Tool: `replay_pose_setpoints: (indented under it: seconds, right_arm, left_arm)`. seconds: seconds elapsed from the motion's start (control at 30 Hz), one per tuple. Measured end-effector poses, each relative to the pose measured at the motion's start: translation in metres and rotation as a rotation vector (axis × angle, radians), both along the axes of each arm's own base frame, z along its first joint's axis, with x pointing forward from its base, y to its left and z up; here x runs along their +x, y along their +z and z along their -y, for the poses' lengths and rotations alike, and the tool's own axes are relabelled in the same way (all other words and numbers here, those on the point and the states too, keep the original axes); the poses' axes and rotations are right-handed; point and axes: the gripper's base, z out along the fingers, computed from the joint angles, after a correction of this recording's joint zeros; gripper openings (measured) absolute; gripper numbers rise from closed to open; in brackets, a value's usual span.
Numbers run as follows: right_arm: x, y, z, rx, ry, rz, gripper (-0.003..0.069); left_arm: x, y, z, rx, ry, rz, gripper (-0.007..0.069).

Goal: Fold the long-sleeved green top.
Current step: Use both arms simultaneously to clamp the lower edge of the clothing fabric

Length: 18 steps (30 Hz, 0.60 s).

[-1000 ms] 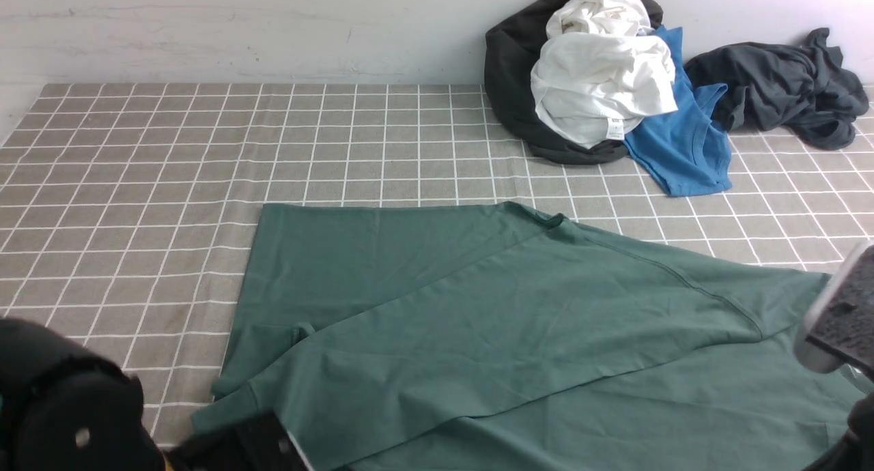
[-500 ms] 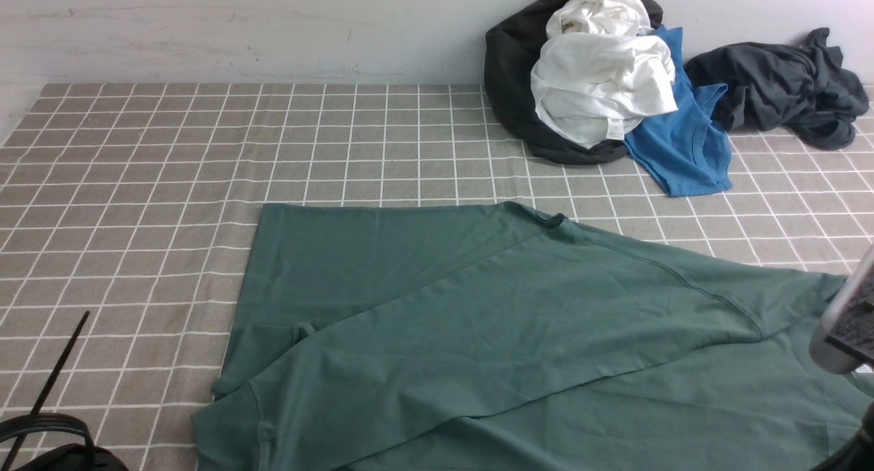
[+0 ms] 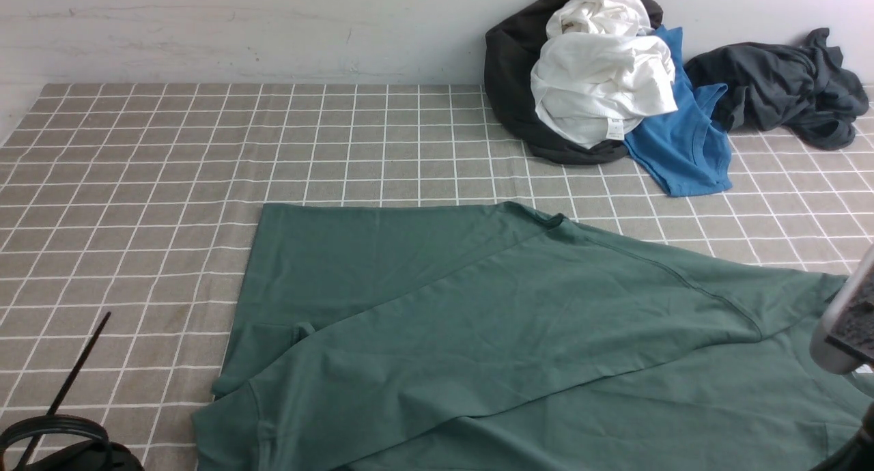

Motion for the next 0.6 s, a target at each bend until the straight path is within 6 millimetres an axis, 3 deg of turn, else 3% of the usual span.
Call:
replay_pose_setpoints:
  seconds: [0.07, 0.37, 0.6]
  right_arm:
    - [0.000, 0.000, 0.000, 0.000, 0.000, 0.001, -0.0015]
    - [0.000, 0.000, 0.000, 0.000, 0.000, 0.001, -0.0015]
    - [0.000, 0.000, 0.000, -0.008, 0.030, 0.010, -0.0015]
  left_arm:
    - [0.001, 0.001, 0.001, 0.002, 0.009, 0.002, 0.0411]
    - [0.014, 0.012, 0.010, 0.009, 0.023, 0.044, 0.0043]
    - [0.011, 0.013, 0.002, 0.106, -0.003, 0.001, 0.0002]
